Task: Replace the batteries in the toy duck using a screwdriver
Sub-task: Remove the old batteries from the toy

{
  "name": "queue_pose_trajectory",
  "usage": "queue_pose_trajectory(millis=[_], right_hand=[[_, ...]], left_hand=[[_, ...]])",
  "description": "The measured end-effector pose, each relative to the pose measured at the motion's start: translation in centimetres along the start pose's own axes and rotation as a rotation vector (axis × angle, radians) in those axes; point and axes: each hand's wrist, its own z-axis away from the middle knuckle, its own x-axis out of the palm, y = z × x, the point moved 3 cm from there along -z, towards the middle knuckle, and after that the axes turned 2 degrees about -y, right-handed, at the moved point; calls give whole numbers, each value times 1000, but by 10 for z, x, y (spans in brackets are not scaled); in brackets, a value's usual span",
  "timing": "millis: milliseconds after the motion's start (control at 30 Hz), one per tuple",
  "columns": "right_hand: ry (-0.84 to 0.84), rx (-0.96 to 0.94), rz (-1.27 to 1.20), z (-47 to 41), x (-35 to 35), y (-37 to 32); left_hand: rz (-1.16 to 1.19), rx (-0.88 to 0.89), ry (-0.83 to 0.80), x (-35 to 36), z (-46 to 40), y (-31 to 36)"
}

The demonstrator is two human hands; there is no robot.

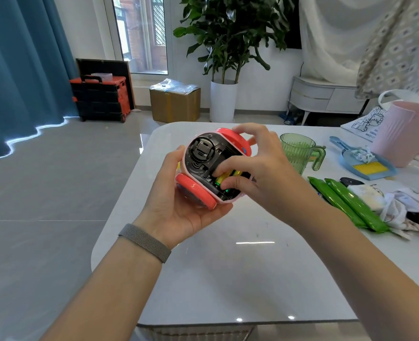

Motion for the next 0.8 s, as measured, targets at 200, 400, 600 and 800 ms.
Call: queue_pose_trajectory(millis=[200,400,600,800], right_hand=[[44,-63,66,4,11,-2],[-2,-2,-63,6,16,-2],[23,85,-309,3,19,-1],[431,289,-832,-6,-25,22]], left_hand=[[-29,-6,8,-2,0,-2],[-32,-9,13,-2,0,-1],[-7,-6,3,0,-1,-3],[69,-10,8,0,-1,-1]])
